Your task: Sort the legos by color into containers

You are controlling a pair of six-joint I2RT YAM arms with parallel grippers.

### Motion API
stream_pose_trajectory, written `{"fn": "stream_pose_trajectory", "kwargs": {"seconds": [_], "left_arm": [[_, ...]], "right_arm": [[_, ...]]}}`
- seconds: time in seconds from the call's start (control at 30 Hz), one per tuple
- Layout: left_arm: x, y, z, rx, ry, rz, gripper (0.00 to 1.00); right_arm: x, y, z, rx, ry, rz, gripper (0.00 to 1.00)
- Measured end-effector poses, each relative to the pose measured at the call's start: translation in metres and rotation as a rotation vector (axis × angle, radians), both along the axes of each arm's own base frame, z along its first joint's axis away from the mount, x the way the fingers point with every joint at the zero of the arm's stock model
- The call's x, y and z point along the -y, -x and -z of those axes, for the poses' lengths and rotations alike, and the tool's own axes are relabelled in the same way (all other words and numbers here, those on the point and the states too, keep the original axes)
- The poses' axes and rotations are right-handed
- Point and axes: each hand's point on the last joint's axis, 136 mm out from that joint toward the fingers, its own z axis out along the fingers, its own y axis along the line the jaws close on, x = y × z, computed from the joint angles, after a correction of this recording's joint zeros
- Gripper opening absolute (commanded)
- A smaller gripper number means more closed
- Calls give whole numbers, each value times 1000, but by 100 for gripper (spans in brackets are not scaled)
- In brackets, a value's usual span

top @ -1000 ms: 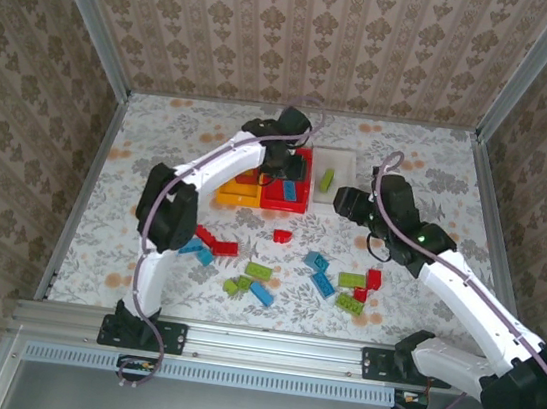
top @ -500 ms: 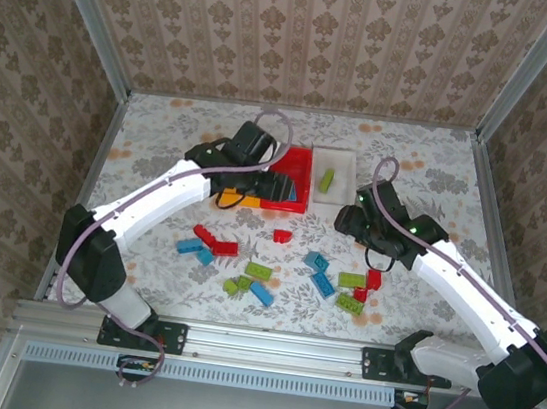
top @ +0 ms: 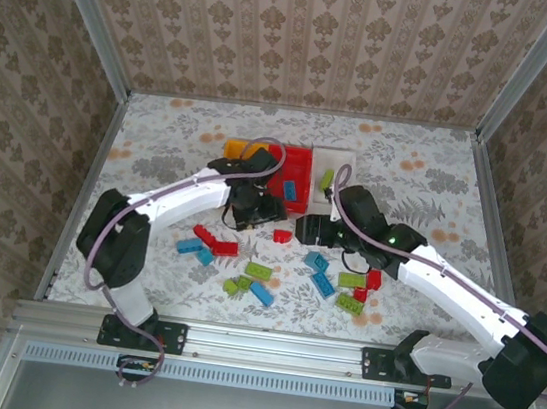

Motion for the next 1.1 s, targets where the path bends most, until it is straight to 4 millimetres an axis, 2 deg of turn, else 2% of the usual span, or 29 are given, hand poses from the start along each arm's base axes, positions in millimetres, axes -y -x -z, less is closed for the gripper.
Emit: {"fn": "stream_pose_trajectory", "kwargs": {"seconds": [0.13, 0.33, 0.47, 0.57, 0.67, 1.0, 1.1], "left_arm": [[9, 2, 16, -130, 32, -205, 73], [20, -2, 27, -217, 76, -478, 74], [32, -7, 39, -263, 108, -610, 73], [37, -1, 55, -311, 85, -682, 71], [39, 4, 62, -339, 73, -726, 64], [37, 7, 75, -355, 72, -793, 31], [35, 6, 74, -342, 69, -795, 26]], "right_arm": [[2, 8, -6, 99, -7, -78, 82], [3, 16, -34, 219, -47, -134, 82], [7, 20, -35, 239, -56, -137, 82], [8, 21, -32, 236, -55, -138, 82], [9, 21, -31, 232, -58, -141, 82], [15, 16, -29, 225, -61, -122, 82], [16, 15, -30, 223, -66, -122, 82]]}}
